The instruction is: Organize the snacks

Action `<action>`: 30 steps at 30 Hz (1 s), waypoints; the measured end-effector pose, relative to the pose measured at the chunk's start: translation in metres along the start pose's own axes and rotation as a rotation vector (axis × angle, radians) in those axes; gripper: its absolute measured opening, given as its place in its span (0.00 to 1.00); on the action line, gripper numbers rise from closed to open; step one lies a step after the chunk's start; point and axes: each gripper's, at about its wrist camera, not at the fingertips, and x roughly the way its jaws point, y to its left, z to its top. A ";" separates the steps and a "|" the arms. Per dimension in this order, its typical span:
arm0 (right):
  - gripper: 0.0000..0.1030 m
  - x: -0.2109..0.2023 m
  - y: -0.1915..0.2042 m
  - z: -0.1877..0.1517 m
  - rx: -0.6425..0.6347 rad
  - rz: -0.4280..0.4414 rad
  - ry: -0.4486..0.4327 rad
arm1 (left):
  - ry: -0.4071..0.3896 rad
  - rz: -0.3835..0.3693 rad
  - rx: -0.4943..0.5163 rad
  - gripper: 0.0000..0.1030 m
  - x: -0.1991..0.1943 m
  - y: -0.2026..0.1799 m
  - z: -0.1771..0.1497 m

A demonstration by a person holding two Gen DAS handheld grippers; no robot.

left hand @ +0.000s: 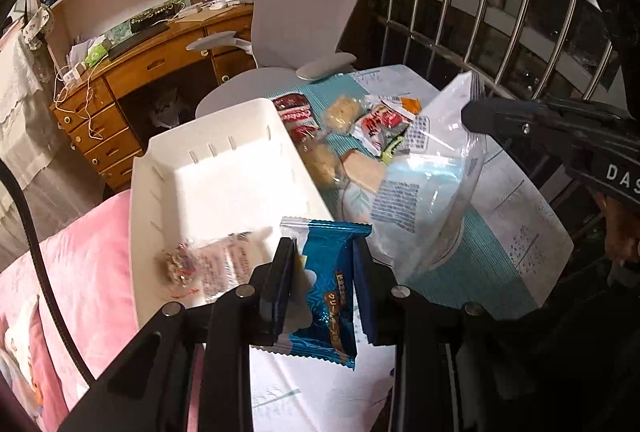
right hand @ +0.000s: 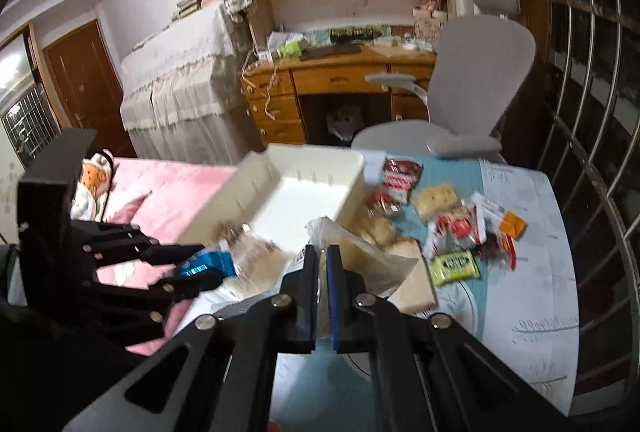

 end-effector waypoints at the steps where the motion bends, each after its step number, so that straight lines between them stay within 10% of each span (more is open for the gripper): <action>1: 0.04 0.000 0.008 0.005 0.001 0.000 -0.020 | -0.001 0.000 -0.003 0.27 -0.002 0.007 0.000; 15: 0.05 0.049 0.081 0.035 0.052 -0.022 -0.092 | -0.009 0.045 -0.099 0.23 -0.001 0.102 0.010; 30: 0.41 0.081 0.083 0.015 0.198 -0.023 0.075 | 0.077 0.026 -0.164 0.56 0.016 0.120 -0.009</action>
